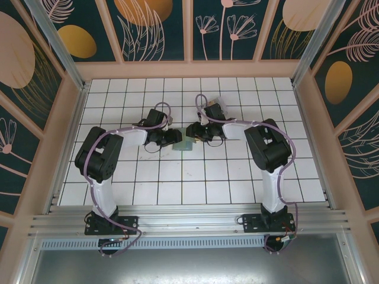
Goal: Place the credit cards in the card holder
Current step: Turn over the card holder at the bottom-center of the table.
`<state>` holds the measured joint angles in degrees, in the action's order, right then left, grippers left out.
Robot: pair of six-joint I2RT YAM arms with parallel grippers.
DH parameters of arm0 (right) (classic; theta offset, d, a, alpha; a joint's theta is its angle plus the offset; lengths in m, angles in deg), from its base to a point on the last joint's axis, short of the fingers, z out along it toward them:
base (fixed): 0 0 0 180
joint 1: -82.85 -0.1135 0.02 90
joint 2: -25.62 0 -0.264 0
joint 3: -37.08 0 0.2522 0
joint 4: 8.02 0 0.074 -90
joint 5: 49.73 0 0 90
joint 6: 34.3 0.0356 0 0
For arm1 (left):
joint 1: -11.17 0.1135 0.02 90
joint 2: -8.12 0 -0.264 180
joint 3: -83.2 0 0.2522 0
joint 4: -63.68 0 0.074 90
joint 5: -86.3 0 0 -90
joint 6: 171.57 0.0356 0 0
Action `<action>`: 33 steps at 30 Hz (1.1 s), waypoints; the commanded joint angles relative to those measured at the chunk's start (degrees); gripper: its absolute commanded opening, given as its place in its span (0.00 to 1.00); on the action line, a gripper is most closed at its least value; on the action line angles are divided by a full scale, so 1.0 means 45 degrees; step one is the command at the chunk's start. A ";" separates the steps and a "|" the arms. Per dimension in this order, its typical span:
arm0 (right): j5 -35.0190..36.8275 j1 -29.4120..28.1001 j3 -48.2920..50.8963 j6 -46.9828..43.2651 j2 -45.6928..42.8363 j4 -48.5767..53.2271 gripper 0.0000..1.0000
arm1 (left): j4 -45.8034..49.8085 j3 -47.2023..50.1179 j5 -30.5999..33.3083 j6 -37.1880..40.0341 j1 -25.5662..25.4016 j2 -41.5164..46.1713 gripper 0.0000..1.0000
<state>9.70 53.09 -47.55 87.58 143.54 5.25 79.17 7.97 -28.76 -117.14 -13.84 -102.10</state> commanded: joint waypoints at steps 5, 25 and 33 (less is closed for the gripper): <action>-0.1776 -0.0282 0.0546 0.1018 0.0610 -0.1524 0.47 | -0.0985 0.0116 -0.0846 -0.0360 -0.0242 -0.0477 0.40; -0.3012 -0.0866 -0.0210 0.1878 0.1136 -0.2573 0.42 | -0.1862 0.0321 -0.1172 -0.0831 -0.0286 0.0134 0.37; -0.3740 -0.1352 -0.0829 0.1509 0.1146 -0.2435 0.43 | -0.2066 0.0087 -0.1422 -0.0874 -0.0282 0.0063 0.36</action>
<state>3.78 53.00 -49.34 95.03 147.65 -5.20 76.35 9.35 -30.31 -120.94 -13.67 -101.86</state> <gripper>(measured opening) 0.435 0.365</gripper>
